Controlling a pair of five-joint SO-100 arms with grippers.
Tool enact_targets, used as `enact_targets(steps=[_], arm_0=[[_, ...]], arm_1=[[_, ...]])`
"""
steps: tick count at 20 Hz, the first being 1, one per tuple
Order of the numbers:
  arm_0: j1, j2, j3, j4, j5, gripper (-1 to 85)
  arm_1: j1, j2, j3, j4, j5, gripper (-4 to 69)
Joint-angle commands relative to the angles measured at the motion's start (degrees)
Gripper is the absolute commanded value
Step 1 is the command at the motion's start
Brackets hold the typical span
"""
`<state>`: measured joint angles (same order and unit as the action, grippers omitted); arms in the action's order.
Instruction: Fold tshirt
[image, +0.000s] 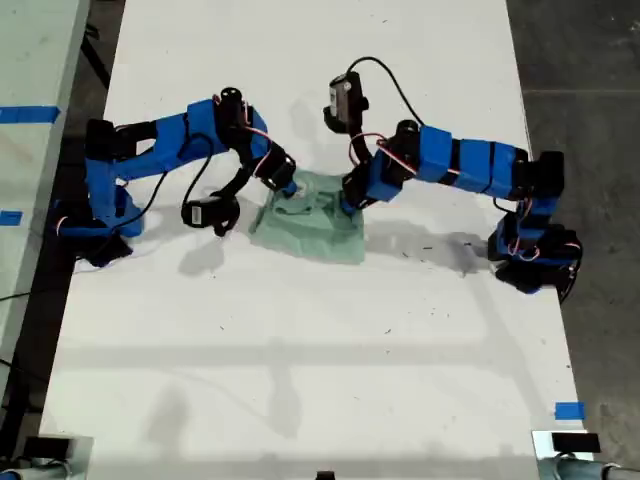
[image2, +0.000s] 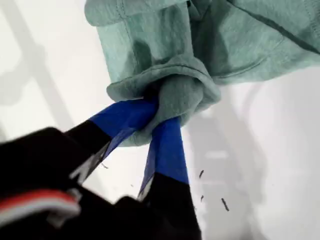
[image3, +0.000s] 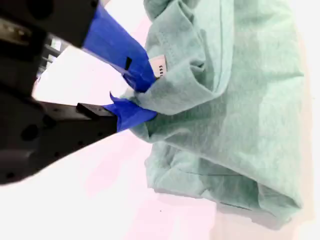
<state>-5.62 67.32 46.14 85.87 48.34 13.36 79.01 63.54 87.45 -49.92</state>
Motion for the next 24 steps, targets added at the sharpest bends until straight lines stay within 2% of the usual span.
enact_targets(steps=[1,5,6,7,8,9,10,11,16,19,21,24], arm_0=[[-4.7,-1.8,-0.2,-2.5,2.9,0.0],[-11.1,-14.2,0.1,-8.1,4.4,0.3],[-13.4,-18.4,-1.3,-8.5,4.0,2.4],[-15.7,-21.5,-2.4,-9.1,4.0,11.9],[-17.8,-23.1,-3.3,-8.6,3.3,20.8],[-19.0,-22.7,-3.5,-7.4,3.3,25.6],[-19.6,-20.3,-3.5,-5.6,3.2,27.1],[-19.9,-16.8,-3.4,-3.3,2.8,28.2],[-18.8,9.1,-0.4,8.3,1.5,24.5],[-15.6,27.6,11.0,10.3,-2.0,16.5],[-10.9,43.8,30.4,2.6,-5.6,7.0],[-6.0,73.1,66.5,-12.5,-14.8,0.2]], arm_1=[[4.7,4.3,3.7,-6.5,-3.9,-1.6],[9.6,-2.8,13.4,-19.2,-4.5,-0.6],[11.1,-7.0,13.2,-20.6,-4.0,4.8],[12.6,-11.8,11.4,-21.0,-3.8,15.8],[13.4,-15.6,9.1,-20.3,-3.3,21.1],[13.9,-17.1,7.7,-19.3,-3.2,27.1],[14.1,-17.0,6.8,-17.3,-2.6,33.4],[13.8,-15.3,6.0,-14.9,-2.4,35.6],[12.4,4.2,4.4,2.4,-0.6,33.6],[10.9,22.1,14.1,5.5,3.1,31.8],[9.0,34.7,24.8,4.6,9.4,27.5],[4.0,53.0,42.6,-0.9,20.7,19.8]])
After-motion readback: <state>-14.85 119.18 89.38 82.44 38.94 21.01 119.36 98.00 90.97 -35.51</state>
